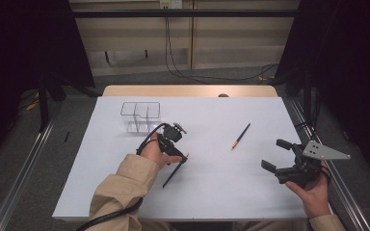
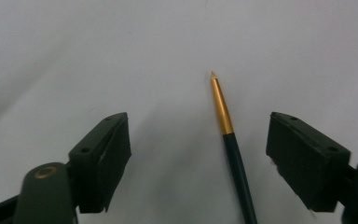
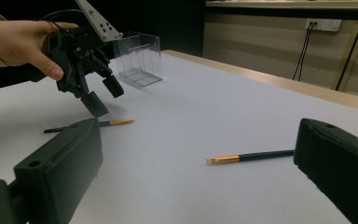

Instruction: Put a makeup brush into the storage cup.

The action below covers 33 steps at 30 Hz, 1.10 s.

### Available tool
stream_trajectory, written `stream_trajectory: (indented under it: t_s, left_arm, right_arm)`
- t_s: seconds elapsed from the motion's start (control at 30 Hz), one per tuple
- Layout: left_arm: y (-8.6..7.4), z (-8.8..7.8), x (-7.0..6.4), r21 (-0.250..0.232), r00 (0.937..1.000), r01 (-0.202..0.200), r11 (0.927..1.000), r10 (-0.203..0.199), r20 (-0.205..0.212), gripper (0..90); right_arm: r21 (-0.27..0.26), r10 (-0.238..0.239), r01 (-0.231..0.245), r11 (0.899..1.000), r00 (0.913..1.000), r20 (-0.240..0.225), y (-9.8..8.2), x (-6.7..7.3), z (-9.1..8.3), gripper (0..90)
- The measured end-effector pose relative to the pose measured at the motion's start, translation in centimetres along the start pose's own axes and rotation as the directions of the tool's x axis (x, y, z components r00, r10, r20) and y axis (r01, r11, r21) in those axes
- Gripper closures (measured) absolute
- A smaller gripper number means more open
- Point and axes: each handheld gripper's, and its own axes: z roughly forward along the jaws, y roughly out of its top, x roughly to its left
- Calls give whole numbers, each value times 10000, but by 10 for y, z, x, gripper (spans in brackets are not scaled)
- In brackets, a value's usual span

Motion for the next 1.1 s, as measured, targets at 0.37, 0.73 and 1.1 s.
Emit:
stream_trajectory:
  t_s: [0.37, 0.73, 1.1]
  left_arm:
    - [1, 4, -4, 492, 9995, -304, 9983, 297, 133, 462]
    - [1, 11, -7, 759, 9993, -111, 9971, 83, 373, 564]
    - [5, 14, -16, 1487, 9990, -175, 9887, 110, 444, 748]
  right_arm:
    - [19, -18, 18, 10000, 10000, -4, 0, 0, 0, 7]
    - [8, -14, 14, 10000, 10000, -22, 0, 1, 1, 8]
    - [-3, -64, 64, 10000, 10000, -31, 1, 1, 1, 9]
